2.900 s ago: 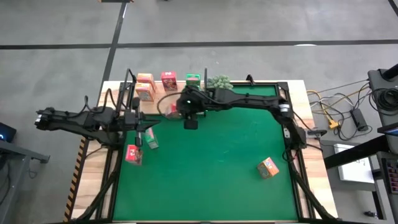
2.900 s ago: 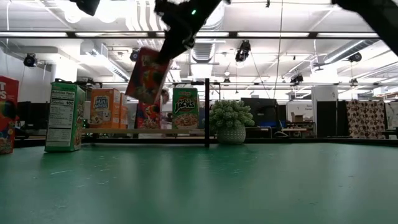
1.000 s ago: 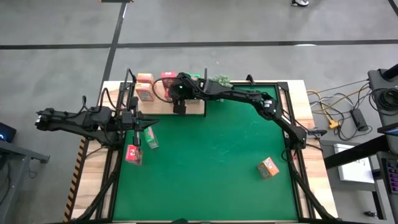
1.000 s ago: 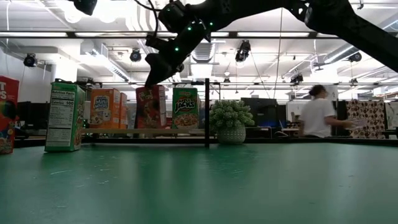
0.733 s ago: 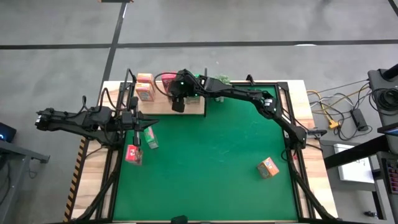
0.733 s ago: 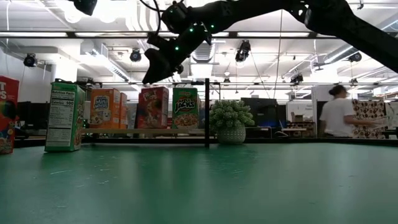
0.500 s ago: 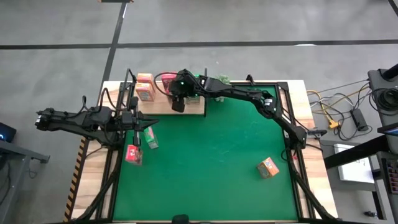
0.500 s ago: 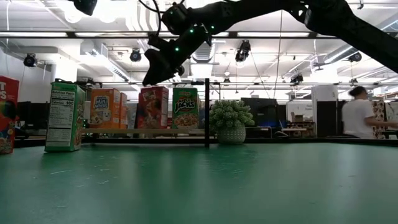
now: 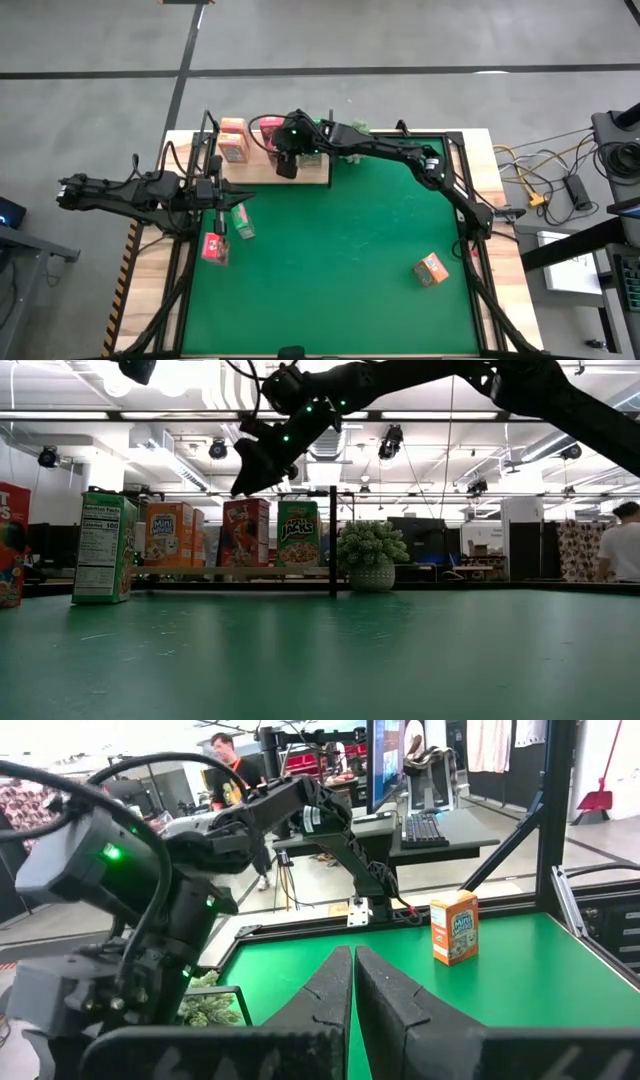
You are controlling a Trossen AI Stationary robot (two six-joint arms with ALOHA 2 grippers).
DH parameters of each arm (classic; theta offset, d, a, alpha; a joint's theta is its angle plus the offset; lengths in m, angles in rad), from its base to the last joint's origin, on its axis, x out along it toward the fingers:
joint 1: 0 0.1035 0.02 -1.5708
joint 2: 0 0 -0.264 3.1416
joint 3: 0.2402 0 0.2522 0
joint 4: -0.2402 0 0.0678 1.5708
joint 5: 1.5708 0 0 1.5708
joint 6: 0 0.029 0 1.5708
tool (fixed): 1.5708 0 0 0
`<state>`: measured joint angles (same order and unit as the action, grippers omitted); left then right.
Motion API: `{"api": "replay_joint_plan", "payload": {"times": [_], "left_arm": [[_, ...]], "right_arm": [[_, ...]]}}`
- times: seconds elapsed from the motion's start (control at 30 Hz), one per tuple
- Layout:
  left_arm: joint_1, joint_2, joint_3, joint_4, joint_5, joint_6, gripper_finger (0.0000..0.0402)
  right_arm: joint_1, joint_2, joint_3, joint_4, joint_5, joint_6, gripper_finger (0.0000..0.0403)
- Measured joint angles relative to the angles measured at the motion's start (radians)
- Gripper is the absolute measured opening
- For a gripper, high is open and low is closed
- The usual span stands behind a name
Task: Stack cereal on shelf
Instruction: Put the top red cereal box on the shelf aligned with the other red cereal box
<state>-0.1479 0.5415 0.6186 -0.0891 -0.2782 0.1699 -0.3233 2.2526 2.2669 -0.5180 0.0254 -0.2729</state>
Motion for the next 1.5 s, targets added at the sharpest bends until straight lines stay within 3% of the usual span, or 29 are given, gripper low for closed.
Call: {"api": "replay_joint_plan", "payload": {"times": [0.2,0.47,0.53,1.1,1.5], "left_arm": [[0.0,0.0,0.0,0.0,0.0,0.0,0.0],[0.0,0.001,0.0,0.0,0.0,0.0,0.0],[0.0,0.001,0.0,0.0,0.0,0.0,0.0],[0.0,0.007,0.0,0.0,0.0,0.001,0.0],[0.0,0.007,0.0,-0.001,0.0,0.001,0.0]], "right_arm": [[0.002,-0.023,0.029,-0.04,0.001,0.022,0.0186],[-0.022,-0.023,0.029,-0.131,0.002,0.022,0.0034],[-0.024,-0.023,0.02,-0.129,0.003,0.008,0.0016],[-0.026,0.008,0.006,-0.005,-0.001,-0.164,0.0012],[-0.014,-0.018,0.001,-0.028,0.0,-0.134,0.0012]]}}
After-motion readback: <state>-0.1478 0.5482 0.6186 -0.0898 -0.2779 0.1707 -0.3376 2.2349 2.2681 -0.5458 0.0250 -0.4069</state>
